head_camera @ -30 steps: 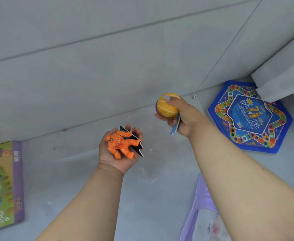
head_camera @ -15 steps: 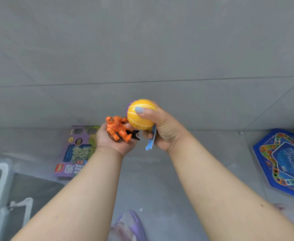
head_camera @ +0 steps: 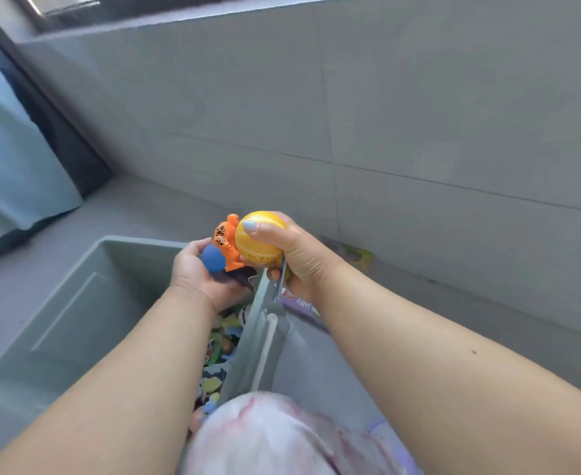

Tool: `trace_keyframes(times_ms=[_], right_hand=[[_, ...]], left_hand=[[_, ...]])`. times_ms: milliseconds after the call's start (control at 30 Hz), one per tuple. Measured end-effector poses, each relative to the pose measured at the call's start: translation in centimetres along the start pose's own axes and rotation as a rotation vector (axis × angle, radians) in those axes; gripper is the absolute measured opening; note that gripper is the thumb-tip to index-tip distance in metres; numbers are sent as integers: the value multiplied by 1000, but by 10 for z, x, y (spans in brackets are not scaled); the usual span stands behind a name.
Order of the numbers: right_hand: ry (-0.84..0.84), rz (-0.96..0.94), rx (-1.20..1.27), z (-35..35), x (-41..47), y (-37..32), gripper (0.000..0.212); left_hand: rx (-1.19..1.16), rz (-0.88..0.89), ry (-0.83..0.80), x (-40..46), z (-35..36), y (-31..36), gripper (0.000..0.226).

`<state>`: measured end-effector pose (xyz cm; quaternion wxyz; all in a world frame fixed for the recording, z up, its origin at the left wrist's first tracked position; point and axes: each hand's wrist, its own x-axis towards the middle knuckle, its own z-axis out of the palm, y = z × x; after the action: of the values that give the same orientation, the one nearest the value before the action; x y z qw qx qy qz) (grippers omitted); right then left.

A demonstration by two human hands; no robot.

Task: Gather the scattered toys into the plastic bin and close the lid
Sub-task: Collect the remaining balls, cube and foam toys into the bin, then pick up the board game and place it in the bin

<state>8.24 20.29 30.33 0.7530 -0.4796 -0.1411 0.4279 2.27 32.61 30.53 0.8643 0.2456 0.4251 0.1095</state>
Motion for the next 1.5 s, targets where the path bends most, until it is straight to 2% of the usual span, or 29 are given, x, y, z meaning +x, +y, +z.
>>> trace_keyframes(times_ms=[167, 267, 333, 433, 500, 567, 700, 867, 967, 1100, 1233, 1367, 1500], right_hand=[[-88, 288, -71, 54, 24, 57, 43], [33, 391, -202, 75, 38, 89, 46], [159, 450, -255, 82, 43, 99, 59], [209, 592, -149, 85, 42, 100, 75], [249, 613, -87, 78, 43, 100, 82], [208, 568, -84, 67, 42, 99, 82], [155, 425, -29, 36, 27, 80, 63], [394, 277, -99, -38, -3, 47, 41], [525, 257, -120, -92, -30, 28, 27], [697, 267, -124, -165, -69, 13, 23], [873, 294, -66, -234, -115, 6, 22], [1075, 319, -66, -300, -171, 11, 30], [1233, 357, -18, -367, -231, 22, 28]], left_hand=[[-43, -12, 167, 0, -95, 22, 51], [-20, 19, 311, -2, -128, 19, 41], [12, 10, 383, -5, -144, 21, 52], [77, -5, 416, -6, -154, 25, 59], [138, -24, 411, -14, -145, 26, 67], [189, -17, 363, -13, -140, 28, 75], [259, 11, 238, -1, -118, 26, 78], [338, 51, -18, 10, -41, 4, 47], [522, -4, -111, 18, 19, -24, 30], [844, -16, -164, 24, 103, -85, 25], [1007, -57, -235, 28, 165, -166, 22], [1157, -186, -331, 32, 194, -265, 21], [1335, -288, -382, 35, 198, -356, 20]])
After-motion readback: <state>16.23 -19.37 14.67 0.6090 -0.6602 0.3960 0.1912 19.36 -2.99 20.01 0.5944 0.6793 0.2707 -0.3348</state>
